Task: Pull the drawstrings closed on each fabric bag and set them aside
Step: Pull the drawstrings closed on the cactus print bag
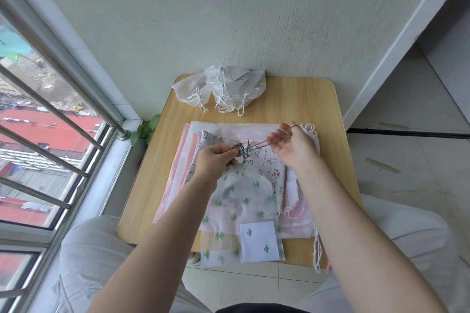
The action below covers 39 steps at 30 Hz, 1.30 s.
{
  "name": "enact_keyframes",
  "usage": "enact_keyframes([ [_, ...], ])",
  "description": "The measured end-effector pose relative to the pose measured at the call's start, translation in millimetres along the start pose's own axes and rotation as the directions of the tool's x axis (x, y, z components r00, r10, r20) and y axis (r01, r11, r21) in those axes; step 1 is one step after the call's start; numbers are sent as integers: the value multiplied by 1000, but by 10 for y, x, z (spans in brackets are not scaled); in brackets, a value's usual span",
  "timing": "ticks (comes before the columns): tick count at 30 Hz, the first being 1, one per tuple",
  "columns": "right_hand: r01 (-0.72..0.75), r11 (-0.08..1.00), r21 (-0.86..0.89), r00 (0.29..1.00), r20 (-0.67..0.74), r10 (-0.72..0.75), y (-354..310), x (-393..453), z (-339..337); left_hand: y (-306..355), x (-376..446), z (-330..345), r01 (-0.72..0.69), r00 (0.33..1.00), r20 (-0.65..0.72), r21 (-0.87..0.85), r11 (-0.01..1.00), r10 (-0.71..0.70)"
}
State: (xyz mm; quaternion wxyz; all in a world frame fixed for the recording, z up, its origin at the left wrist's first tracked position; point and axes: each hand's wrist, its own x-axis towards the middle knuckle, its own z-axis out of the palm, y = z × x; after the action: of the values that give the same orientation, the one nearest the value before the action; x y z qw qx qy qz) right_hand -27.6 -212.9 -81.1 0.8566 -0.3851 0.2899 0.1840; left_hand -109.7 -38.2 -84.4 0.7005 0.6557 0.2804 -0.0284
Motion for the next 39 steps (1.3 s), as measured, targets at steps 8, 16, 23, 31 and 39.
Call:
enact_keyframes([
  [8,201,340,-919,978,206,-20,64,-170,53,-27,37,8,45,999,6,-24,999,-45],
  [16,330,-57,-942,940,323,105,43,-115,4,-83,73,-117,16,954,-248,600,800,167],
  [23,337,-47,-940,941,335,43,69,-105,20,-3,67,-216,-68,990,4,892,448,143],
  [31,413,-24,-911,911,412,18,128,-211,91,146,-48,-36,-390,920,358,786,479,160],
  [39,416,-48,-908,907,418,-50,182,-185,72,296,-9,-108,-381,922,360,908,172,141],
])
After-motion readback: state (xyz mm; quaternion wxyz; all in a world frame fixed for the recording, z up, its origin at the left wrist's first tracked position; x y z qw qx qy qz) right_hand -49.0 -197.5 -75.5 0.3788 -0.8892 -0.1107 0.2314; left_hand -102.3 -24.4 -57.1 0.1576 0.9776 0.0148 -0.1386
